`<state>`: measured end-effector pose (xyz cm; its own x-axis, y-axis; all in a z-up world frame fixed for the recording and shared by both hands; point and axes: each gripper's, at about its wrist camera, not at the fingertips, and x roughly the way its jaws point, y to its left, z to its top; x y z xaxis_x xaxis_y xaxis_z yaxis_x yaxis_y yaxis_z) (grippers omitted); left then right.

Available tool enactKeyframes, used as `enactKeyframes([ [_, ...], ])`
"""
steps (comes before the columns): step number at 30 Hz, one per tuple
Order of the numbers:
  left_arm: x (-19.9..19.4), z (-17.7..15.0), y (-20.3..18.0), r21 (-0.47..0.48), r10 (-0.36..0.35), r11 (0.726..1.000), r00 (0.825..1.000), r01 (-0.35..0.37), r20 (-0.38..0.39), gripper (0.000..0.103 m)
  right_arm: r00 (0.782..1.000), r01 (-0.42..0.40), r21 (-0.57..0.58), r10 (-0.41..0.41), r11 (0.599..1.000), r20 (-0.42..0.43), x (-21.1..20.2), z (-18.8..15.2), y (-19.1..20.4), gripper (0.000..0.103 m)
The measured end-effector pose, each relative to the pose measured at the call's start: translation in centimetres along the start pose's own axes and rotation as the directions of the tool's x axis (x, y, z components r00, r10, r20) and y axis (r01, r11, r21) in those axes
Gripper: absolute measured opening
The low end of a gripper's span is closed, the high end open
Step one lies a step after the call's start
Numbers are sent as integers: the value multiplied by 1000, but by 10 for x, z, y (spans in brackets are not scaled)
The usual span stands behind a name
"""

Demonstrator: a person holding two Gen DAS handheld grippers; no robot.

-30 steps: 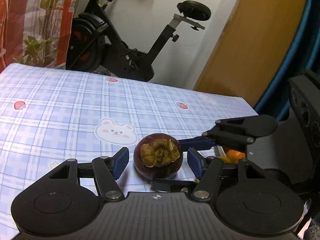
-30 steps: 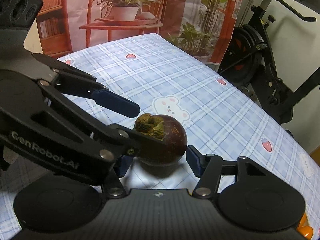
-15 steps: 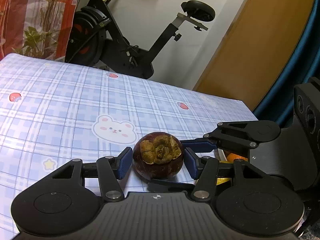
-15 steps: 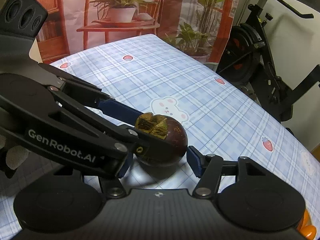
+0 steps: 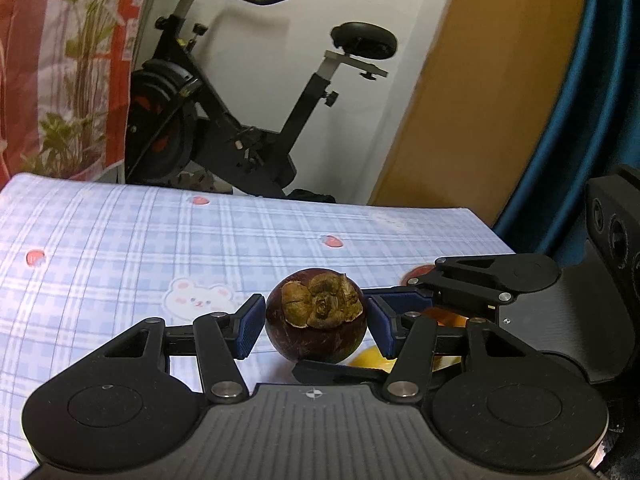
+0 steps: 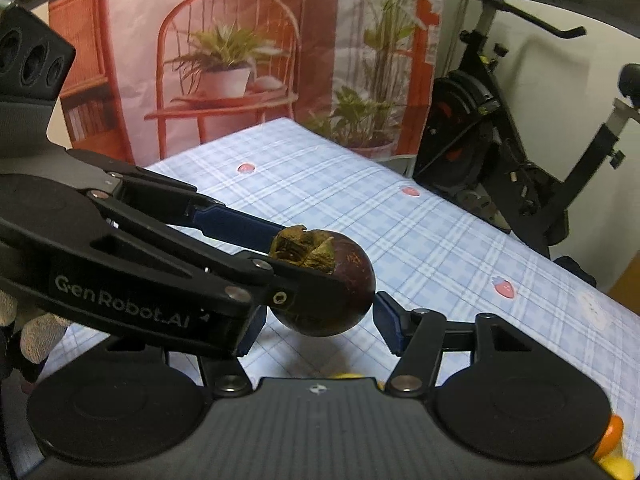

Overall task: Organize fruits
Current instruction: 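Carry the mangosteen with the left gripper over the plate and lower it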

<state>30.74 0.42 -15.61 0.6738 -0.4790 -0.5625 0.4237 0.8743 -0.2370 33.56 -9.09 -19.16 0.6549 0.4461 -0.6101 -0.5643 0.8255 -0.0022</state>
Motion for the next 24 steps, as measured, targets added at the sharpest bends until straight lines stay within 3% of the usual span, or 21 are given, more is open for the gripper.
enactKeyframes([
  [14,5,16,-69,126,-42,991,999,44,-21,59,995,52,120,-62,991,82,-73,-27,-36,61],
  [24,44,9,-123,181,-118,975,990,131,-81,59,989,123,226,-139,966,53,-117,-70,-88,61],
])
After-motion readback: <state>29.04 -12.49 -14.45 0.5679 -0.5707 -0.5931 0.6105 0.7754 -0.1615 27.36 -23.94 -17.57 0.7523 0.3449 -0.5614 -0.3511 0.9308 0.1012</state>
